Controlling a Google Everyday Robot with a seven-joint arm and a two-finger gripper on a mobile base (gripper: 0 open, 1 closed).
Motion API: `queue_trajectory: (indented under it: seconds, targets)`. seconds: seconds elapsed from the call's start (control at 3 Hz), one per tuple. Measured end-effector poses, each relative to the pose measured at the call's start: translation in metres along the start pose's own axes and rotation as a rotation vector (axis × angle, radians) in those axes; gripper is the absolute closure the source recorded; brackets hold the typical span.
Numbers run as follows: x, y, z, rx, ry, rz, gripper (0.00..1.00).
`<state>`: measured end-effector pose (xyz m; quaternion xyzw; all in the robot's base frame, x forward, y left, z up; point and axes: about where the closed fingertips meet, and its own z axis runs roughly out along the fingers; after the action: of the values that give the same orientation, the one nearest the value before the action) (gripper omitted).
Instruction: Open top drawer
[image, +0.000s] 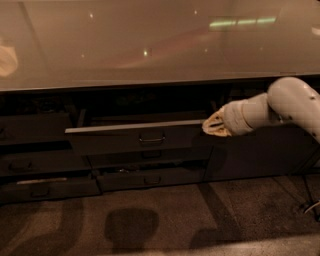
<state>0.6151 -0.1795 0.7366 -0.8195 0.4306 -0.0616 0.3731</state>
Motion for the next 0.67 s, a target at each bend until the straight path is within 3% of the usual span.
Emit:
queue_trajectory:
  seconds: [0.33, 0.67]
  targets:
    - [0.0167, -0.0555, 0.0086, -0.011, 0.023, -0.005, 1.00]
    - [0.0167, -0.0552, 0.0088, -0.012, 0.023, -0.005, 1.00]
